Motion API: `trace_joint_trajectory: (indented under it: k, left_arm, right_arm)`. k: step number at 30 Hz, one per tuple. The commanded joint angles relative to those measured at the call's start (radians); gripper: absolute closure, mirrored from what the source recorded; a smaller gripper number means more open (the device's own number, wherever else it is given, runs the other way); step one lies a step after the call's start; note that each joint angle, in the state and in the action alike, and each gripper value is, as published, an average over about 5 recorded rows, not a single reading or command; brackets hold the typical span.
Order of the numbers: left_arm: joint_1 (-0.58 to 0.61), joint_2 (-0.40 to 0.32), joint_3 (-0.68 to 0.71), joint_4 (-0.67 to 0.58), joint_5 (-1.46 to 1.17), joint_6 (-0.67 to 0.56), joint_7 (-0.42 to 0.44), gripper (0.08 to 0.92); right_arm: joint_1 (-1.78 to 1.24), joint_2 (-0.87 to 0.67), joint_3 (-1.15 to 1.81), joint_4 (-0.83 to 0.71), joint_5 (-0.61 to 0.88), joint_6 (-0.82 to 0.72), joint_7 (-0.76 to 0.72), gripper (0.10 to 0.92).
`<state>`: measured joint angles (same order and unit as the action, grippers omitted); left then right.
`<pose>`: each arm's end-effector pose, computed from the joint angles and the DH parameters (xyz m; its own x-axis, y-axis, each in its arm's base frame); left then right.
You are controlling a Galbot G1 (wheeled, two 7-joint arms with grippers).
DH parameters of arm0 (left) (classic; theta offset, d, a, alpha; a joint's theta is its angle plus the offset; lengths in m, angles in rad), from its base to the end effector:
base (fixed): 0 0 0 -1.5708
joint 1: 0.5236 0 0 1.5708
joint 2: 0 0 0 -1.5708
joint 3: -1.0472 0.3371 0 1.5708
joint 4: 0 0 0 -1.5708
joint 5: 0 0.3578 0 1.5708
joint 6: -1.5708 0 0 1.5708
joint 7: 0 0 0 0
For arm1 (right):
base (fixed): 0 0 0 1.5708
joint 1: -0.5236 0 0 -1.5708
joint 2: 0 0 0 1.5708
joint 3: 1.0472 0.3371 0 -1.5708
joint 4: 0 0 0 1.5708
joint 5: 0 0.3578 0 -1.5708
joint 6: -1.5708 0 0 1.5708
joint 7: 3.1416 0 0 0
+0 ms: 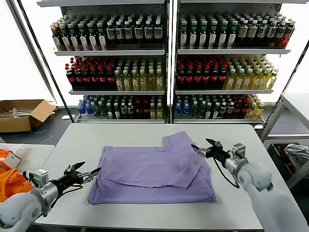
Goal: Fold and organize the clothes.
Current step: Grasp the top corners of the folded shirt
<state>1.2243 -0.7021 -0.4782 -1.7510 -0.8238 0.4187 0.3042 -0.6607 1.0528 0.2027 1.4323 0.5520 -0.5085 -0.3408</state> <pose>0.3129 0.1981 -0.2475 -0.7712 0.4267 0.4725 0.4182 0.8991 -0.1293 0.4589 -0.0943 -0.2355 -0.7834 -0.4864 0.3868 -0.4902 0.8663 0.0964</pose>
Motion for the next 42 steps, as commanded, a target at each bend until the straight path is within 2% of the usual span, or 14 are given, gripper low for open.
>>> trace_joint_trajectory:
  k: [1,5,9,21,30,34,42]
  left_arm:
    - [-0.493,0.044,0.437,0.364,-0.073,-0.062,0.091,0.177]
    - [-0.571,-0.001,0.513,0.455,-0.072,-0.065,0.086,0.177]
    - [-0.608,-0.034,0.548,0.494,-0.072,-0.065,0.082,0.177]
    - [-0.666,-0.087,0.58,0.578,-0.089,-0.065,0.081,0.177]
    - [-0.667,-0.105,0.604,0.619,-0.146,-0.033,0.064,0.177]
    - [-0.64,-0.094,0.61,0.589,-0.152,-0.015,0.065,0.214]
    - [-0.611,-0.093,0.597,0.569,-0.145,-0.011,0.07,0.438]
  right_arm:
    - [0.3,0.132,-0.158,-0.378,-0.065,-0.014,-0.084,0.203]
    - [0.315,0.162,-0.16,-0.444,-0.094,-0.016,-0.072,0.203]
    - [0.306,0.172,-0.152,-0.472,-0.112,-0.016,-0.07,0.203]
    - [0.274,0.183,-0.148,-0.484,-0.129,-0.013,-0.055,0.203]
    - [0.266,0.184,-0.153,-0.478,-0.126,-0.025,-0.034,0.205]
    - [0.257,0.182,-0.152,-0.465,-0.107,-0.02,-0.038,0.272]
    - [0.251,0.181,-0.151,-0.433,-0.074,-0.015,-0.038,0.497]
